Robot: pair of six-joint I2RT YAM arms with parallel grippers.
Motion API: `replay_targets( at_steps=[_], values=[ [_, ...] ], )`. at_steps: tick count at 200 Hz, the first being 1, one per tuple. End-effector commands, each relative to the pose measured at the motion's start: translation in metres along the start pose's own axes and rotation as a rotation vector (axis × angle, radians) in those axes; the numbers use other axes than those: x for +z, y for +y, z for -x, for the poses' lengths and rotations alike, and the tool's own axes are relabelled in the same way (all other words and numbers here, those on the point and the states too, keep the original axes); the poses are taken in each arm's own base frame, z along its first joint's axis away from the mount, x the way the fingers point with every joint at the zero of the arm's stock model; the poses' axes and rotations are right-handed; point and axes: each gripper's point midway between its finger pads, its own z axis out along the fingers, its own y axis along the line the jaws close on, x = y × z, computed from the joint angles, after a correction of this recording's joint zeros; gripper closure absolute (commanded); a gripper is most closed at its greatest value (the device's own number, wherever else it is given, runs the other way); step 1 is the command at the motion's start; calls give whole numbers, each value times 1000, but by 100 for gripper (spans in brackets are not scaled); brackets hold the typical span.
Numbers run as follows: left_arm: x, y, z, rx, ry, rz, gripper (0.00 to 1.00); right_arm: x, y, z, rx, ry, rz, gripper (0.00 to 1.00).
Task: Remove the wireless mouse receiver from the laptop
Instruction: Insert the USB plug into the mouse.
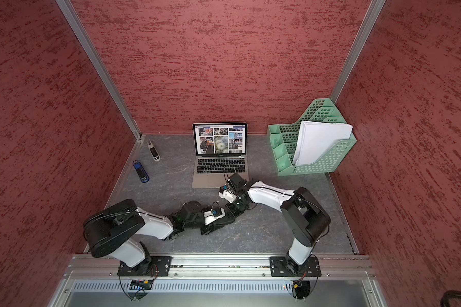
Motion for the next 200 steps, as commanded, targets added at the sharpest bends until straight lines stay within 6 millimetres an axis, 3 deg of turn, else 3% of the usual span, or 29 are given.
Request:
replay_targets(
  at_steps=[1, 158, 179, 200],
  values=[
    [-1, -1, -7, -11, 27, 0, 40, -16, 5, 10, -34, -40, -26, 100],
    [-2, -1, -8, -7, 31, -3, 40, 10, -15, 1, -17, 35, -56, 100],
    [-2, -1, -8, -6, 30, -1, 40, 2, -11, 6, -34, 6, -56, 100],
    [-3, -1, -5, -3, 22, 1, 40, -27, -4, 19, -79, -74, -96, 100]
  ],
)
